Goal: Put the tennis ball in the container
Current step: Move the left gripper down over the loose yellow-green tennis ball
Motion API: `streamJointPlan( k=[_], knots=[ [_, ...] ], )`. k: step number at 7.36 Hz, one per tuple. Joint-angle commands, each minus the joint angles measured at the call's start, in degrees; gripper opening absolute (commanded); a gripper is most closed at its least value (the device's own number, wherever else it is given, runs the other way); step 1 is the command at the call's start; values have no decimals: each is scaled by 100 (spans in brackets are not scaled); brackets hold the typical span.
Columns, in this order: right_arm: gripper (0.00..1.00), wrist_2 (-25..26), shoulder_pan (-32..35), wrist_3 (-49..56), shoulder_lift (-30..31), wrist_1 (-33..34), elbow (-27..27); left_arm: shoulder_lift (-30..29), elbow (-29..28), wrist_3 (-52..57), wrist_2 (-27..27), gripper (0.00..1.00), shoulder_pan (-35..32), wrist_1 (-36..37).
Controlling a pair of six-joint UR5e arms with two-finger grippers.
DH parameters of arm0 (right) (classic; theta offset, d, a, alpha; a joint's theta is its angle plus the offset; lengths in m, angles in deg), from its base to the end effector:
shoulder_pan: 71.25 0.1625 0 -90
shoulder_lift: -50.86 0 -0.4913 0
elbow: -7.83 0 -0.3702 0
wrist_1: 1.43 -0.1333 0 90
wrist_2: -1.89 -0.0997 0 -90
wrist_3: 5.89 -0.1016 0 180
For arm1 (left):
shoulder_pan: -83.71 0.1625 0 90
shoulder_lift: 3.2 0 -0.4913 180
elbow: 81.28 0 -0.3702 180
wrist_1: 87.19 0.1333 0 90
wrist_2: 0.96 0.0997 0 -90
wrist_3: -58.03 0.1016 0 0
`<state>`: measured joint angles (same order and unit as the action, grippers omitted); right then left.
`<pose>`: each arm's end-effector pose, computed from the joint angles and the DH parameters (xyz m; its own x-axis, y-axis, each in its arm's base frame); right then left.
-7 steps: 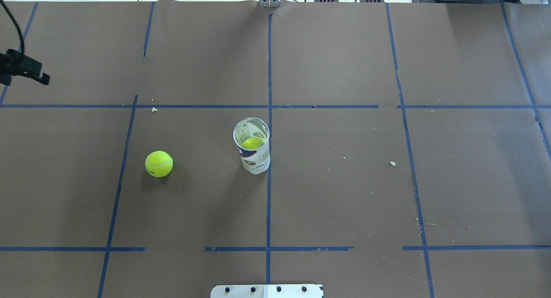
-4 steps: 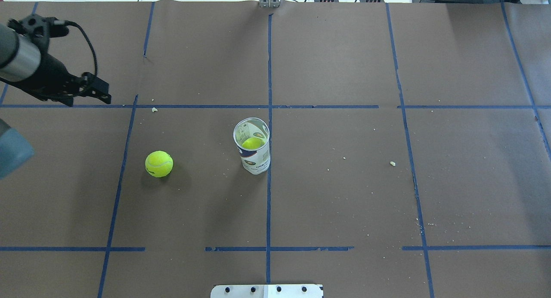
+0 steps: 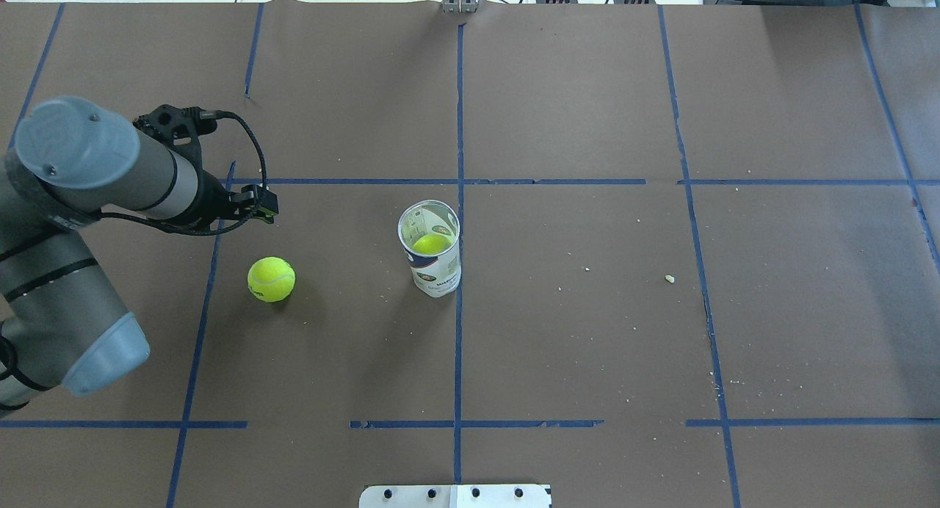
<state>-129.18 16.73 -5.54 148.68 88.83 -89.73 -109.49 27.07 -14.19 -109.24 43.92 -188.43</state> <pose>0.0523 -0.4044 0.7284 0.7534 -0.0267 0.6570 0.0398 0.9992 -0.0051 0.3816 -0.4498 0.4192 0.6421 -0.1574 -0.7503 0.2505 0.9680 0.0113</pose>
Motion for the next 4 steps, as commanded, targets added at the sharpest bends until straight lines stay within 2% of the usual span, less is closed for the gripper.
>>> streamJointPlan(
  k=[1,4],
  knots=[
    [100,2,0,0,0,0,0,21,-102,-406,394,100,426,-184],
    [100,2,0,0,0,0,0,38,-340,-522,475,100,647,-467]
  ],
)
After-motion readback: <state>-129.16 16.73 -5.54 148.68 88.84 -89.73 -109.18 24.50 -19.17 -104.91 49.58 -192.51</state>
